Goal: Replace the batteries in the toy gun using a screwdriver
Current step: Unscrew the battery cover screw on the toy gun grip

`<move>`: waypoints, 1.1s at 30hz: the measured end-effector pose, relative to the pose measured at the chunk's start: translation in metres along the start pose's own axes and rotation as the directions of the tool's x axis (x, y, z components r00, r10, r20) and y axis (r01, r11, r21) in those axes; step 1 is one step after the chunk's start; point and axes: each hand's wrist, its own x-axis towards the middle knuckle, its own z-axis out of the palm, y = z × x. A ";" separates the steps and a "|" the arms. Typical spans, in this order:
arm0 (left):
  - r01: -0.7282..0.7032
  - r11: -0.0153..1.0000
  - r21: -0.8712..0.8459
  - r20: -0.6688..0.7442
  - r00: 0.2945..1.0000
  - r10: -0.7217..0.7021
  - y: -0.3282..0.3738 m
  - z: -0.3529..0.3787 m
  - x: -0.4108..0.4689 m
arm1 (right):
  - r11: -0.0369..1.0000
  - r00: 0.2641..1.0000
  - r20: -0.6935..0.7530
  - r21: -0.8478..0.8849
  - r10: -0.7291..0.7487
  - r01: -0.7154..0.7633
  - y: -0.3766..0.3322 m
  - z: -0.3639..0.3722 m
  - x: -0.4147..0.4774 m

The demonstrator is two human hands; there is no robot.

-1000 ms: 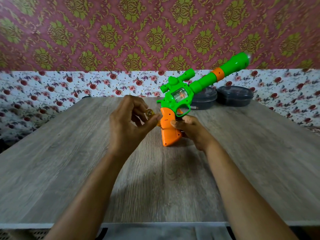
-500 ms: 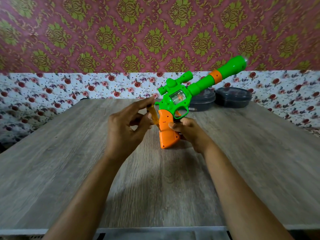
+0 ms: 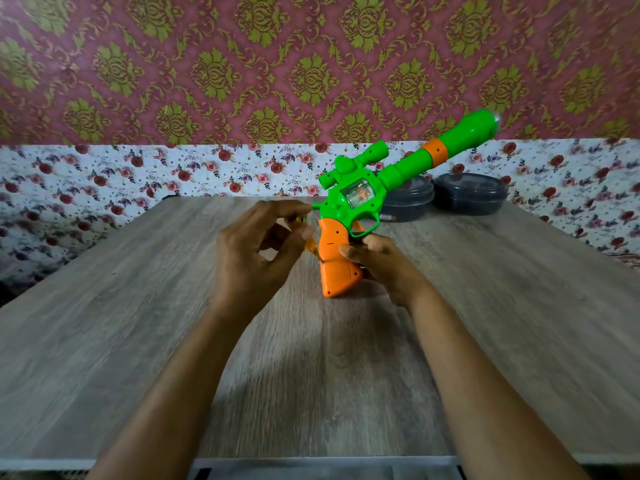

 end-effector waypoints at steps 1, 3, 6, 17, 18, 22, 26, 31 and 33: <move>0.003 1.000 -0.010 0.015 1.000 -0.003 0.000 0.000 0.000 | 1.000 1.000 -0.007 -0.010 0.006 -0.006 -0.001 0.000 0.000; 0.006 1.000 -0.003 0.033 0.999 -0.006 -0.001 0.000 -0.001 | 1.000 1.000 -0.013 -0.020 0.010 -0.010 -0.002 0.001 0.000; -0.005 1.000 0.022 0.017 1.000 0.005 -0.001 0.000 -0.001 | 1.000 1.000 -0.019 -0.012 0.001 -0.002 -0.002 0.000 -0.001; 0.035 0.999 -0.015 -0.042 0.998 -0.036 0.003 0.000 0.001 | 1.000 1.000 0.005 0.023 -0.018 0.018 -0.001 0.001 -0.002; 0.040 0.999 -0.007 -0.046 0.998 -0.040 0.003 0.000 0.001 | 1.000 1.000 -0.004 0.016 -0.014 0.014 -0.001 0.001 -0.002; 0.058 0.998 0.009 -0.024 0.998 -0.058 -0.001 0.000 0.001 | 1.000 0.999 -0.035 -0.011 0.002 -0.003 -0.003 0.002 -0.003; 0.005 0.999 0.037 -0.001 1.000 -0.005 -0.002 0.001 0.001 | 1.000 0.999 -0.043 -0.009 0.023 -0.024 -0.005 0.002 -0.004; -0.021 0.998 0.053 -0.010 1.000 0.022 -0.003 0.000 0.002 | 1.000 0.999 -0.040 0.005 0.015 -0.015 -0.005 0.003 -0.005; -0.038 0.996 0.077 -0.004 0.999 0.039 -0.003 -0.002 0.003 | 1.000 0.999 -0.037 -0.001 0.019 -0.019 -0.006 0.003 -0.006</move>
